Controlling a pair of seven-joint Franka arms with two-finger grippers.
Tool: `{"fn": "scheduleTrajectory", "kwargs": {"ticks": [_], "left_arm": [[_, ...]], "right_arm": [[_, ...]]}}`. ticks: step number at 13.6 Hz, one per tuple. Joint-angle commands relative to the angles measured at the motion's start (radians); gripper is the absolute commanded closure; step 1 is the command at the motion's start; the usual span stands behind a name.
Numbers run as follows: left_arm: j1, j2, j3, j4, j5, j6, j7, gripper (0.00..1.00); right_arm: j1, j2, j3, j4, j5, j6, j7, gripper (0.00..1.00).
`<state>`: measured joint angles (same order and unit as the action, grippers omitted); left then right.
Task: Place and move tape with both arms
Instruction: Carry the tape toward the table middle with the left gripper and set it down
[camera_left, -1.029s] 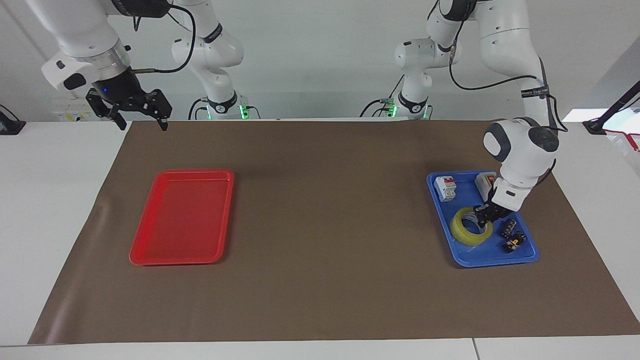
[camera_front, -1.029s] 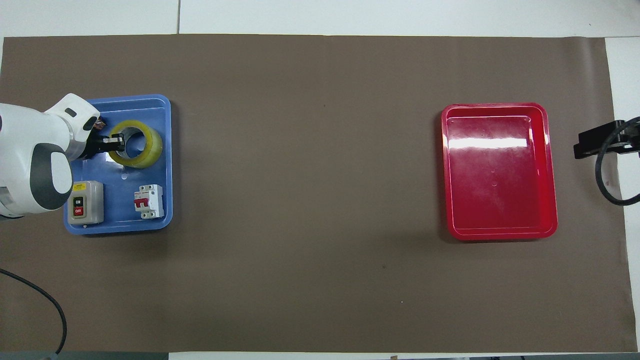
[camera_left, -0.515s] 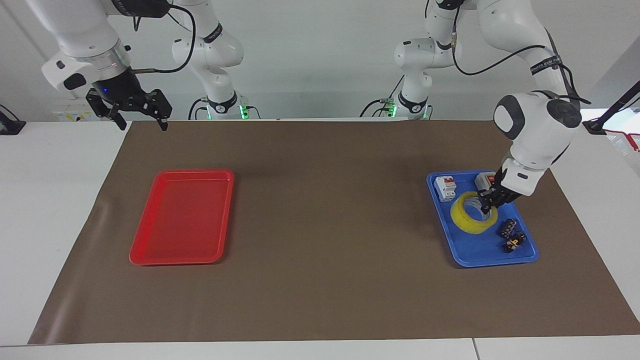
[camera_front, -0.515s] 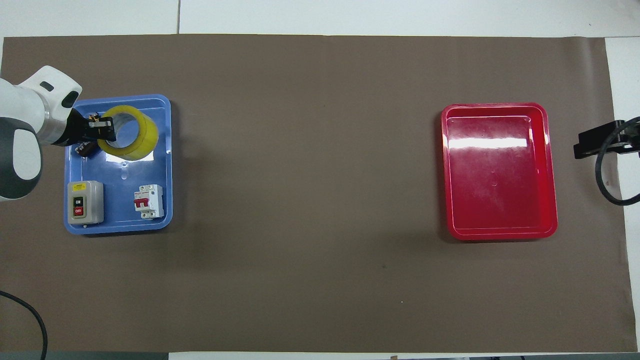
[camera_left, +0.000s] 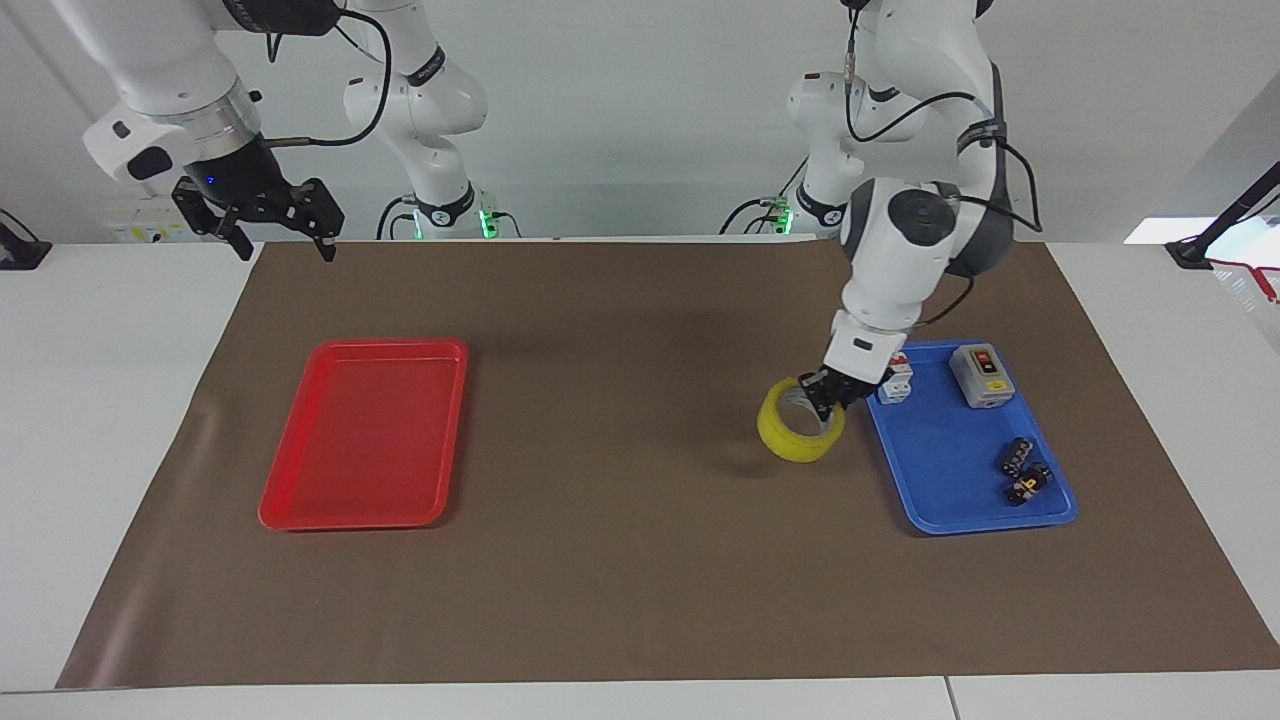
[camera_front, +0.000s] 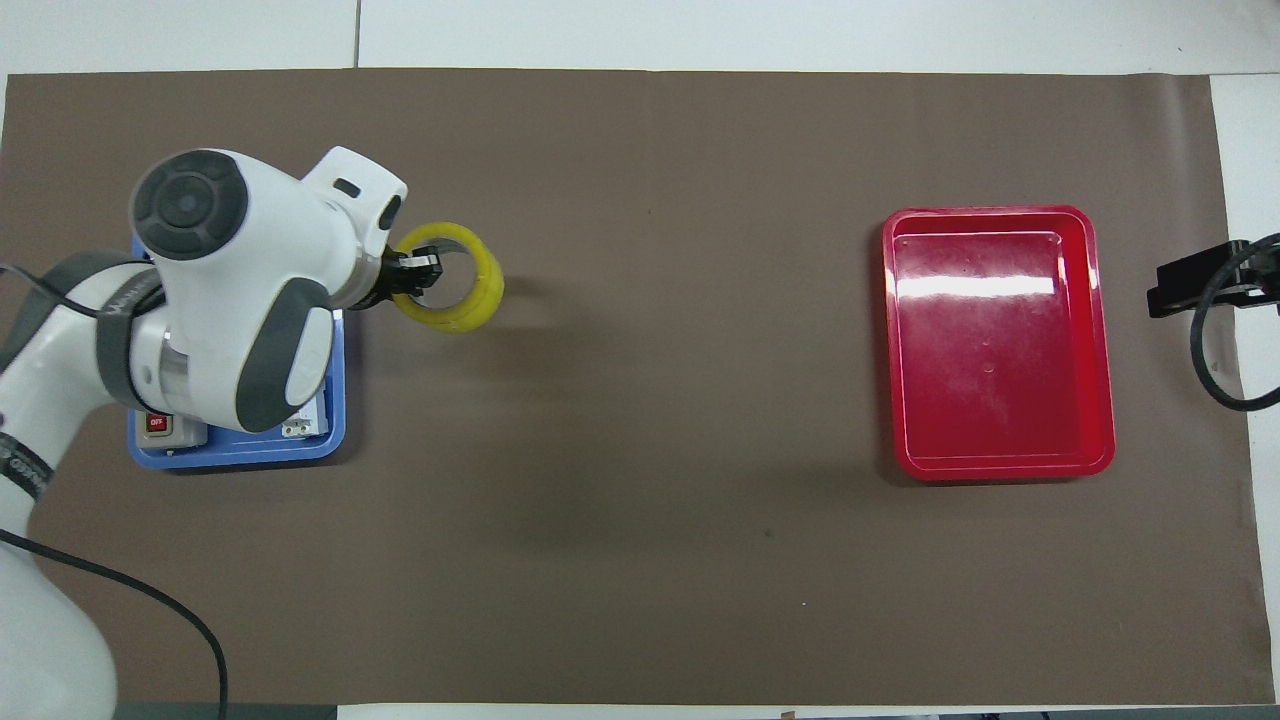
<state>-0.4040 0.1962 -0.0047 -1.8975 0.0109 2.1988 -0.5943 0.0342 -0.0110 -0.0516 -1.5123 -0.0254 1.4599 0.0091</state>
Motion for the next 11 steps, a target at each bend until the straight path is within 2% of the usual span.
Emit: {"fn": "scheduleTrajectory", "kwargs": {"ticks": [1, 4, 8, 11], "left_arm": [[-0.108, 0.017, 0.018, -0.011, 0.032, 0.051, -0.134, 1.00], [-0.195, 0.066, 0.019, -0.003, 0.047, 0.096, -0.229, 1.00], [-0.271, 0.176, 0.017, 0.052, 0.145, 0.143, -0.390, 1.00], [-0.291, 0.189, 0.015, 0.052, 0.147, 0.173, -0.398, 1.00]], "right_arm": [[-0.005, 0.005, 0.004, 0.006, 0.009, 0.002, -0.020, 0.00], [-0.005, 0.003, 0.004, 0.004, 0.009, 0.004, -0.020, 0.00], [-0.004, -0.009, 0.006, -0.037, 0.009, 0.045, -0.023, 0.00], [-0.005, -0.009, 0.006, -0.037, 0.009, 0.042, -0.023, 0.00]]}}
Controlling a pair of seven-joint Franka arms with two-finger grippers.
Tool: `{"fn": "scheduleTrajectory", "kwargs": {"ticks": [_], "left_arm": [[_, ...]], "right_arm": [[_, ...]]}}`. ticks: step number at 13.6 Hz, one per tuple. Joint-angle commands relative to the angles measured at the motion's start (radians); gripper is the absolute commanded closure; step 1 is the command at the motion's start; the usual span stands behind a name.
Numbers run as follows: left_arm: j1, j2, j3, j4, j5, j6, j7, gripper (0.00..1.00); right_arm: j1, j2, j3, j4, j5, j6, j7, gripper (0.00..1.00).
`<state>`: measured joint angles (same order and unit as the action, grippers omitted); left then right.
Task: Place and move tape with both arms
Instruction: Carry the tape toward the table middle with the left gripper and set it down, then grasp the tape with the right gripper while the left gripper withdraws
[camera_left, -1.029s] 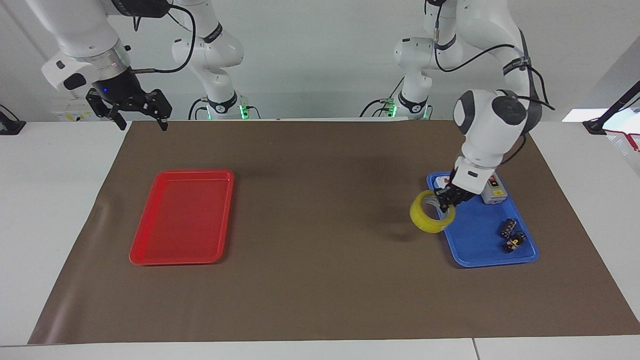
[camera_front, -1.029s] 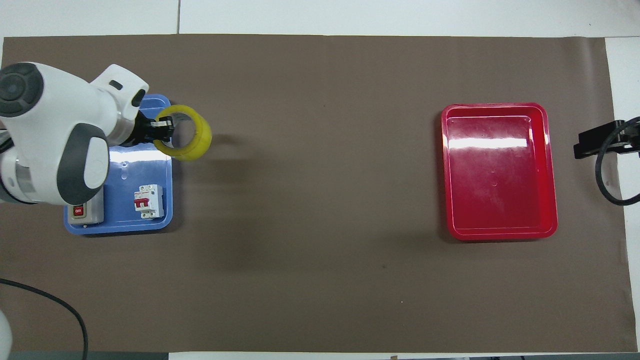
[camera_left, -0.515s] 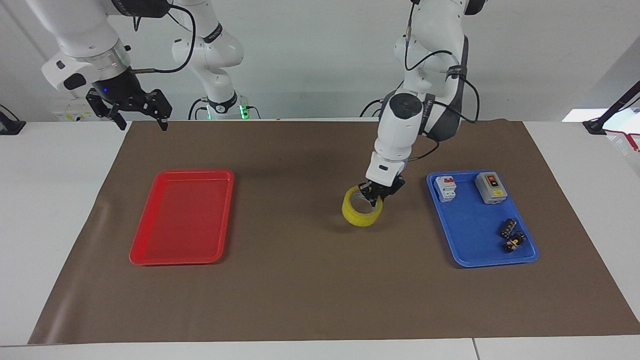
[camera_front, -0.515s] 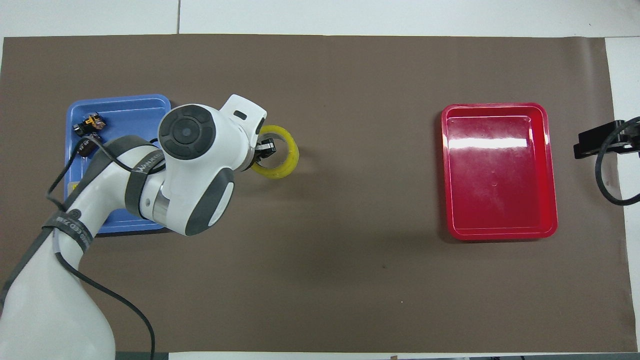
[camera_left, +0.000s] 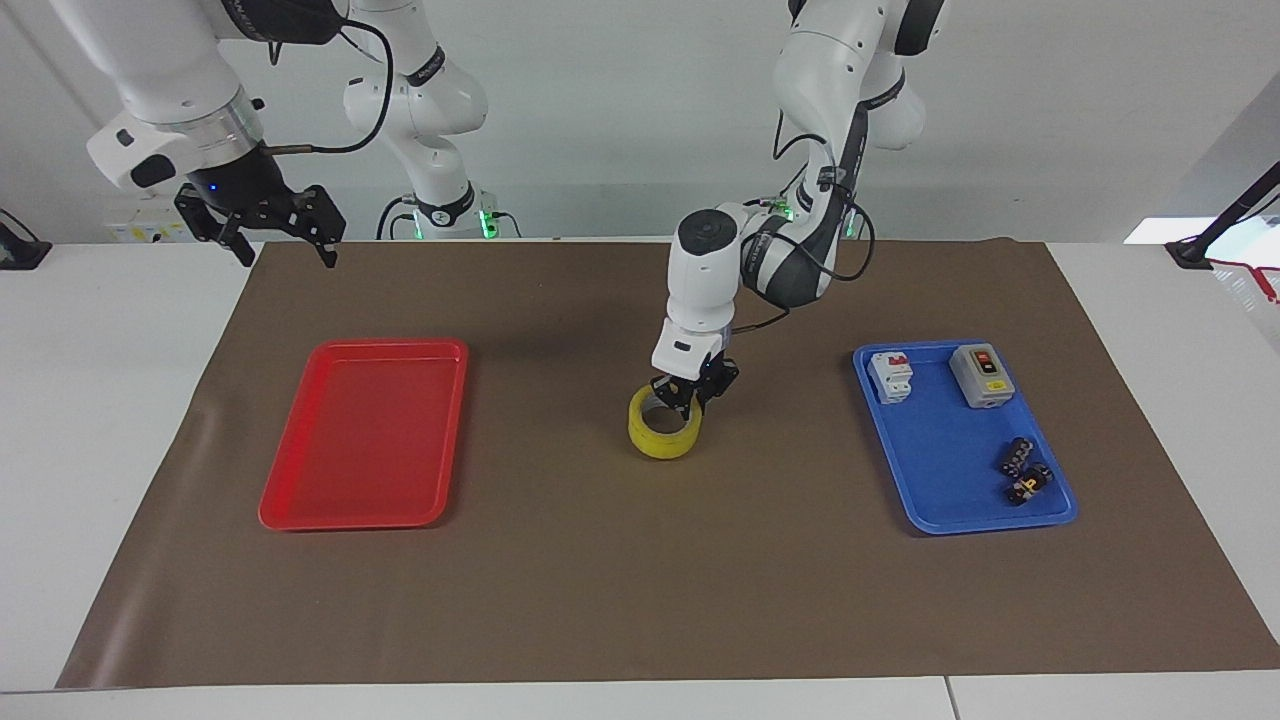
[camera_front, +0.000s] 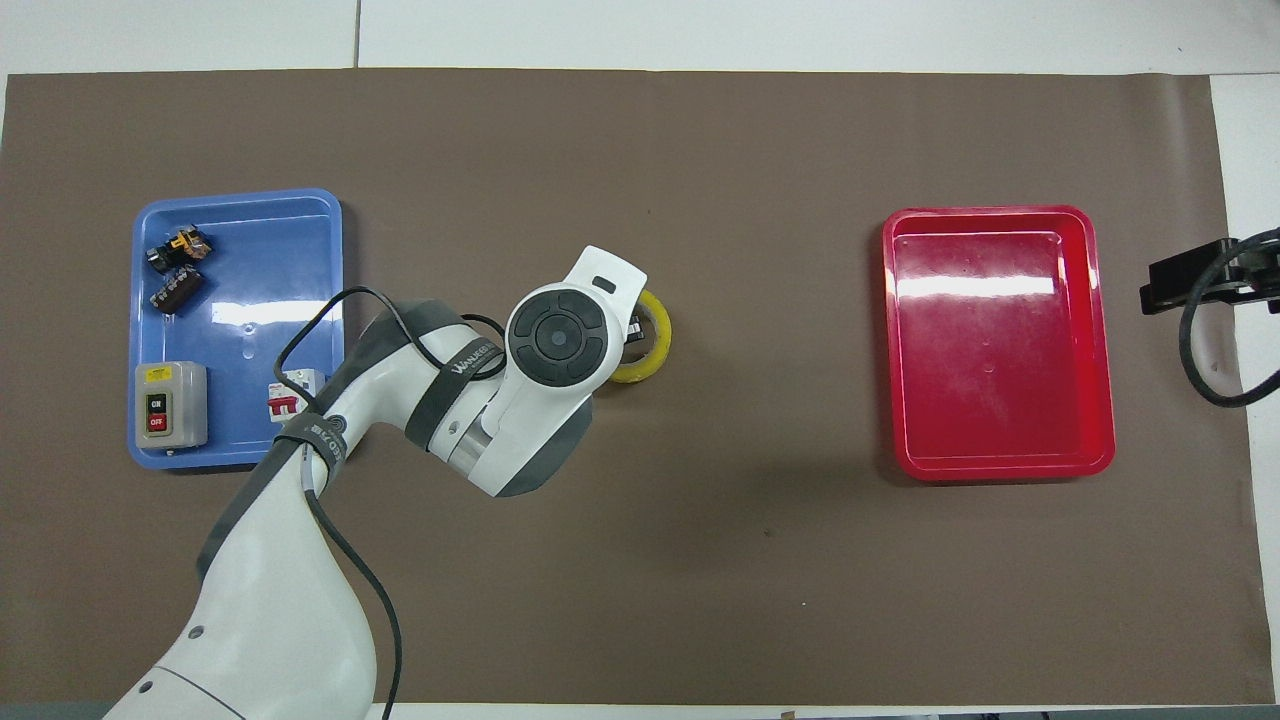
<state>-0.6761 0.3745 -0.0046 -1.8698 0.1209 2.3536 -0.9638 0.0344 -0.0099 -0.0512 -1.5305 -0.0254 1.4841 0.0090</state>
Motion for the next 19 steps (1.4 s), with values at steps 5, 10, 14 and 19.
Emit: {"fn": "scheduleTrajectory", "kwargs": {"ticks": [5, 10, 14, 19], "left_arm": [[-0.033, 0.034, 0.014, 0.006, 0.034, 0.061, -0.026, 0.03], [-0.001, -0.020, 0.014, 0.000, 0.034, 0.040, -0.015, 0.00], [0.079, -0.127, 0.014, -0.026, 0.034, -0.051, 0.026, 0.00], [0.205, -0.229, 0.012, -0.025, -0.003, -0.210, 0.259, 0.00]], "right_arm": [[0.015, -0.005, 0.030, -0.019, 0.005, 0.033, -0.021, 0.00], [0.126, 0.070, 0.034, -0.002, 0.010, 0.090, 0.074, 0.00], [0.264, 0.201, 0.036, -0.013, 0.013, 0.231, 0.232, 0.00], [0.413, 0.281, 0.036, -0.127, 0.039, 0.454, 0.371, 0.00]]}}
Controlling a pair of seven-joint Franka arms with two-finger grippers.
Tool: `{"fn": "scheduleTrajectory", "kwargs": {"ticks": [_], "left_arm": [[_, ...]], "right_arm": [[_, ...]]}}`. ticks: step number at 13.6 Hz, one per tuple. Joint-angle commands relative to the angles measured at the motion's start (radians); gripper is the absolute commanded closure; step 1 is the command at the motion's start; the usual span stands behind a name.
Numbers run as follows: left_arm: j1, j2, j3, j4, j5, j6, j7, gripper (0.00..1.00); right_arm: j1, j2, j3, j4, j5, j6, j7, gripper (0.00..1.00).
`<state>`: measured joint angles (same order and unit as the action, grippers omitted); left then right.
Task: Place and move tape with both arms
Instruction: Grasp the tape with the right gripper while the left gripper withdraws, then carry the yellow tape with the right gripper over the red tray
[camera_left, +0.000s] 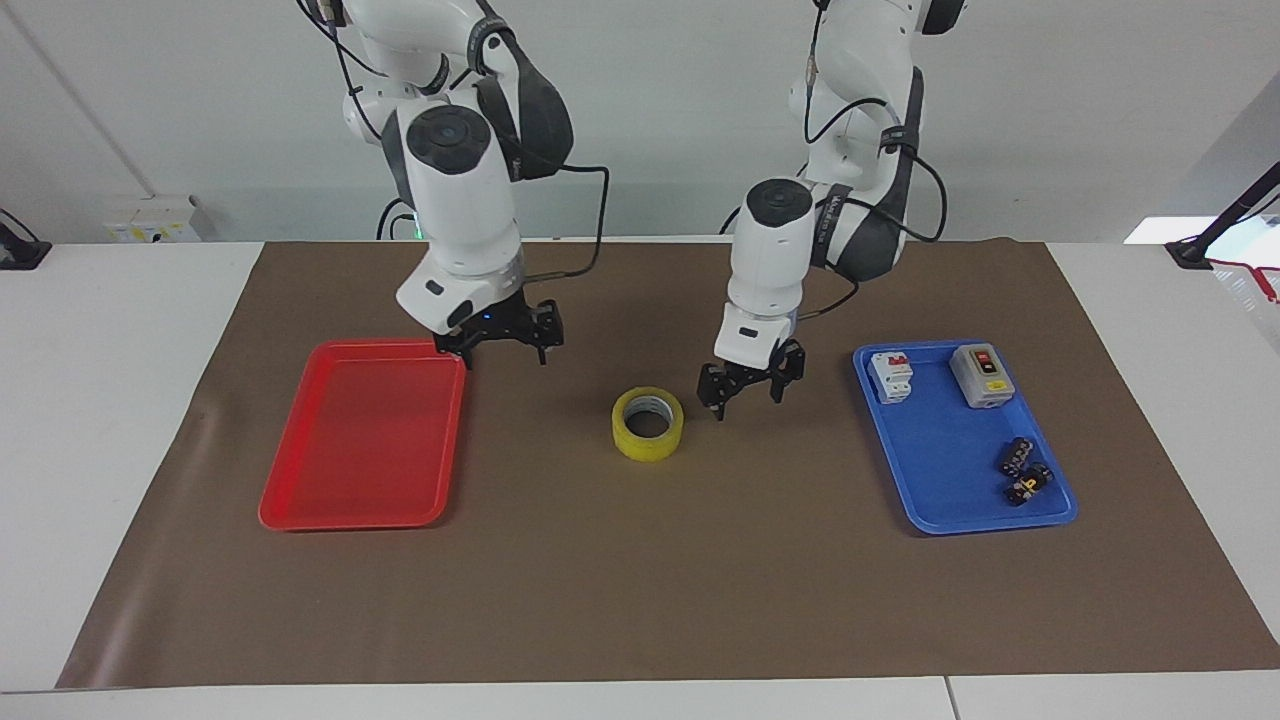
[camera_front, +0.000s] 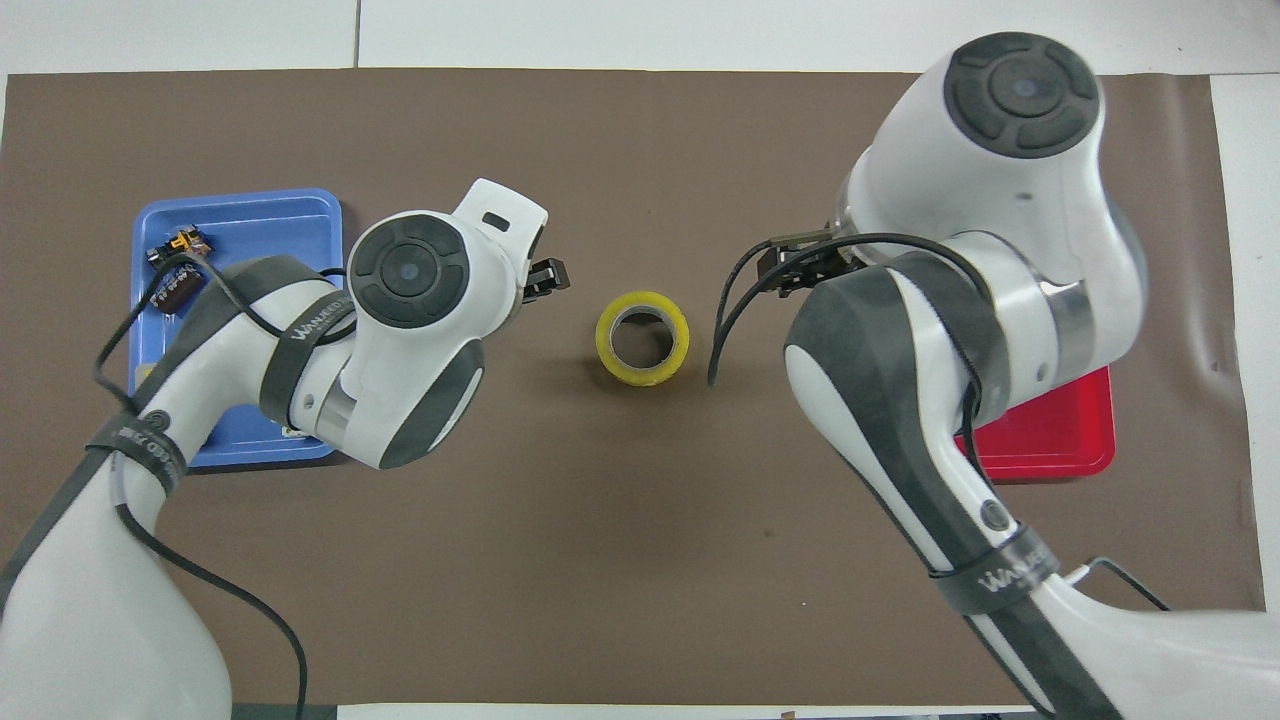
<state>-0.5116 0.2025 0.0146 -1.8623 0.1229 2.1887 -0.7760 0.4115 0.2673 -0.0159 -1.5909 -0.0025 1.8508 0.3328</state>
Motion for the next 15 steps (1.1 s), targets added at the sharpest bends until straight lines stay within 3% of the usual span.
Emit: {"fn": "scheduleTrajectory", "kwargs": {"ticks": [1, 6, 9, 11, 13, 14, 15], "left_arm": [[0.071, -0.074, -0.005, -0.032, -0.032, -0.070, 0.133, 0.00], [0.240, -0.172, -0.002, -0.020, -0.170, -0.196, 0.418, 0.00], [0.321, -0.221, 0.007, 0.012, -0.192, -0.298, 0.544, 0.00], [0.385, -0.221, 0.011, 0.099, -0.192, -0.409, 0.602, 0.00], [0.450, -0.213, 0.012, 0.181, -0.193, -0.498, 0.668, 0.00], [0.470, -0.213, 0.012, 0.201, -0.195, -0.521, 0.697, 0.00], [0.482, -0.213, 0.013, 0.215, -0.195, -0.543, 0.708, 0.00]], "right_arm": [[0.065, 0.051, 0.001, -0.067, 0.015, 0.131, 0.073, 0.00], [0.138, 0.185, 0.001, -0.078, 0.013, 0.319, 0.101, 0.00], [0.145, 0.168, -0.001, -0.185, 0.007, 0.411, 0.092, 0.00], [0.145, 0.147, -0.001, -0.286, 0.001, 0.529, 0.089, 0.00], [0.144, 0.144, 0.001, -0.319, 0.001, 0.584, 0.084, 0.00], [0.145, 0.144, -0.001, -0.319, 0.001, 0.585, 0.078, 0.11], [0.145, 0.144, 0.001, -0.319, 0.001, 0.585, 0.063, 0.44]]}}
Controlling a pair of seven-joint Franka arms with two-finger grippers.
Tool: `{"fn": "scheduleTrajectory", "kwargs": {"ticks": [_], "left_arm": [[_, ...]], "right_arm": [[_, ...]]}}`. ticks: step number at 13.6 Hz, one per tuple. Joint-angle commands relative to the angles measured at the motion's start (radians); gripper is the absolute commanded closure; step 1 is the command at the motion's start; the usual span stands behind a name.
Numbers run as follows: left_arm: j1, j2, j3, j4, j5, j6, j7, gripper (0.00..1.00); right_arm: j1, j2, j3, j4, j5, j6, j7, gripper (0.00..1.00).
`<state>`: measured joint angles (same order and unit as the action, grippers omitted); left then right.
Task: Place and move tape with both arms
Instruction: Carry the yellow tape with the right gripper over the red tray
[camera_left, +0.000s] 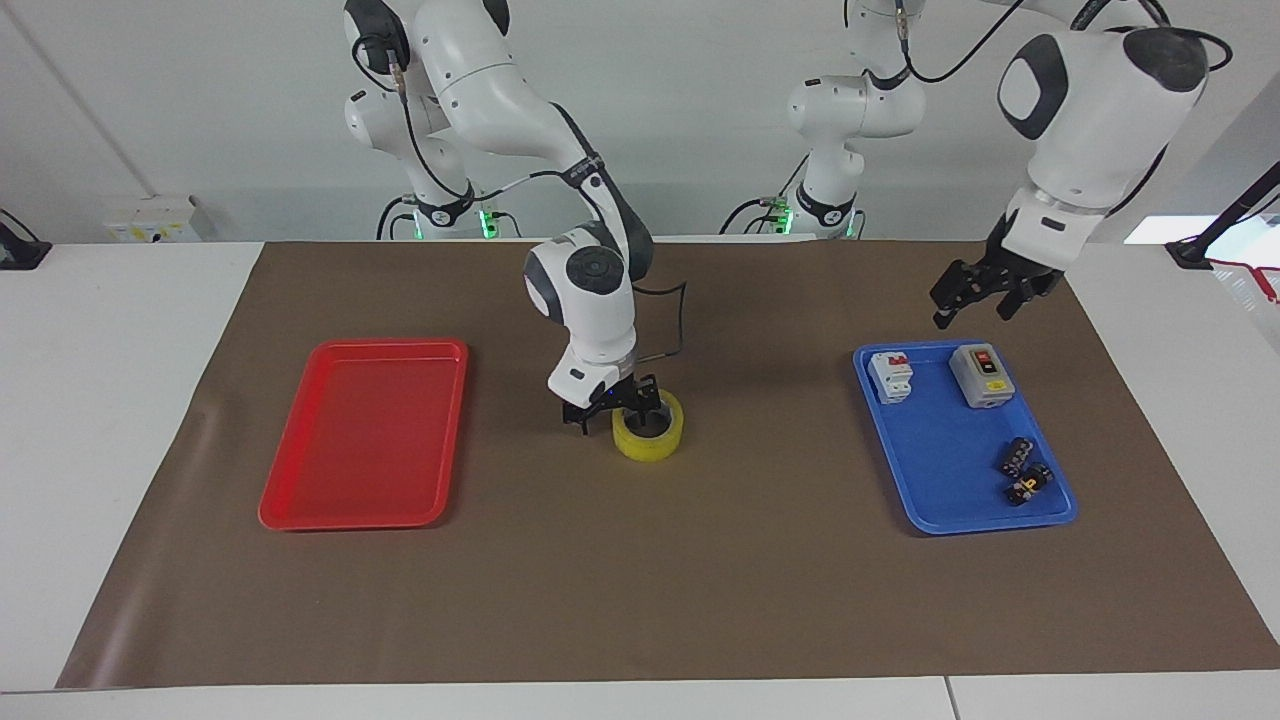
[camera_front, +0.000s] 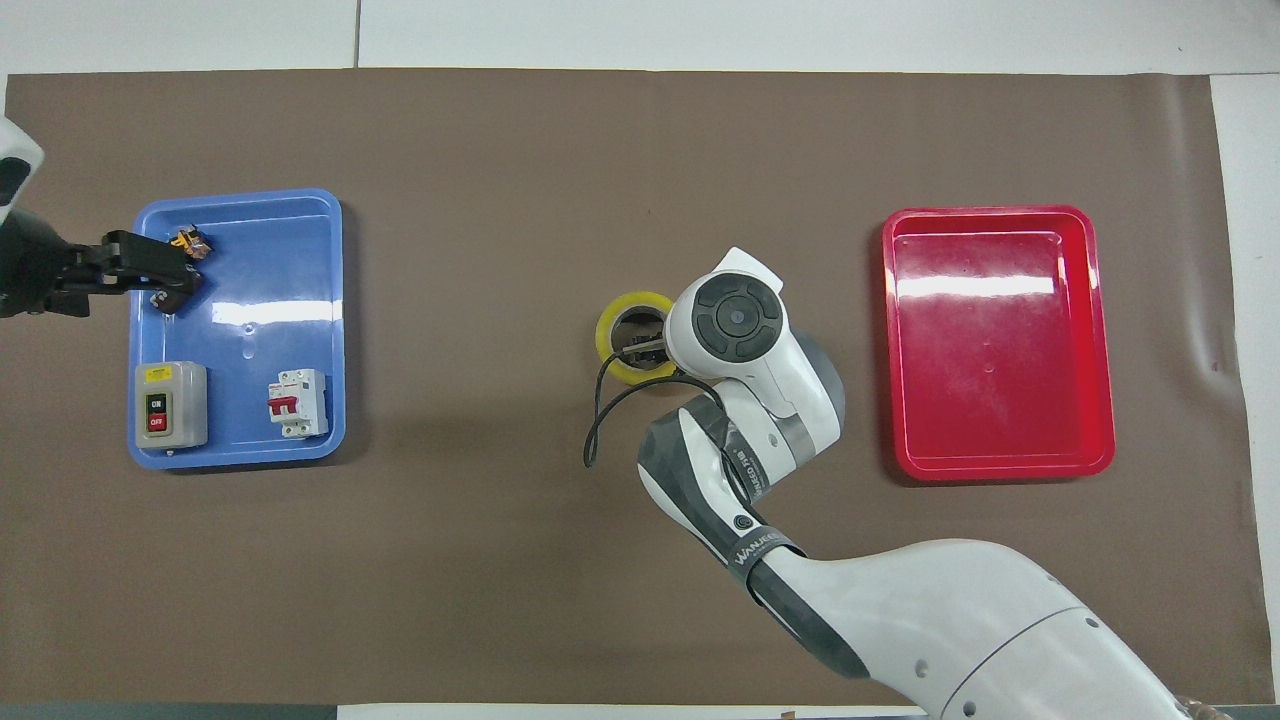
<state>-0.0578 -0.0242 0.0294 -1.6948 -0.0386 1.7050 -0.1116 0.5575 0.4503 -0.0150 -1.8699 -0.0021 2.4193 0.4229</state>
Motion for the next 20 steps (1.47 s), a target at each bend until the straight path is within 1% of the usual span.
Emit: {"fn": "scheduleTrajectory", "kwargs": {"ticks": [1, 2, 5, 7, 8, 10, 11, 14, 15, 17, 19, 20], "left_arm": [[0.030, 0.010, 0.000, 0.050, -0.032, -0.073, 0.044, 0.00], [0.038, 0.006, 0.000, 0.044, -0.032, -0.085, 0.044, 0.00], [0.038, -0.014, -0.005, 0.018, -0.032, -0.123, 0.044, 0.00], [0.038, -0.023, -0.005, 0.008, -0.032, -0.140, 0.046, 0.00], [0.038, -0.025, -0.006, 0.007, -0.032, -0.139, 0.046, 0.00], [0.038, -0.025, -0.006, 0.007, -0.032, -0.140, 0.046, 0.00], [0.038, -0.025, -0.006, 0.007, -0.032, -0.140, 0.046, 0.00], [0.039, -0.025, -0.005, 0.007, -0.032, -0.137, 0.033, 0.00], [0.036, -0.025, -0.006, 0.009, -0.029, -0.130, 0.036, 0.00], [0.029, -0.025, -0.006, 0.009, -0.029, -0.130, 0.036, 0.00], [0.029, -0.025, -0.006, 0.009, -0.029, -0.130, 0.036, 0.00], [0.030, -0.025, -0.006, 0.009, -0.029, -0.130, 0.036, 0.00]], "right_arm": [[-0.002, -0.039, 0.000, -0.040, 0.001, 0.014, -0.042, 0.84], [-0.001, -0.039, 0.000, -0.040, 0.001, 0.007, -0.042, 1.00], [-0.002, -0.039, 0.000, -0.038, 0.002, 0.001, -0.038, 1.00], [-0.007, -0.038, -0.002, -0.002, 0.004, -0.052, -0.038, 1.00], [-0.014, -0.036, -0.002, 0.058, 0.004, -0.127, -0.038, 1.00], [-0.036, -0.042, -0.014, 0.185, 0.002, -0.314, -0.039, 1.00], [-0.077, -0.059, -0.014, 0.224, -0.001, -0.383, -0.045, 1.00], [-0.212, -0.136, -0.013, 0.201, -0.001, -0.471, -0.162, 1.00], [-0.258, -0.156, -0.013, 0.183, -0.001, -0.497, -0.240, 1.00], [-0.359, -0.199, -0.014, 0.123, -0.002, -0.500, -0.423, 1.00], [-0.437, -0.219, -0.014, 0.069, -0.004, -0.493, -0.559, 1.00], [-0.482, -0.235, -0.014, 0.025, -0.004, -0.470, -0.626, 1.00]]}}
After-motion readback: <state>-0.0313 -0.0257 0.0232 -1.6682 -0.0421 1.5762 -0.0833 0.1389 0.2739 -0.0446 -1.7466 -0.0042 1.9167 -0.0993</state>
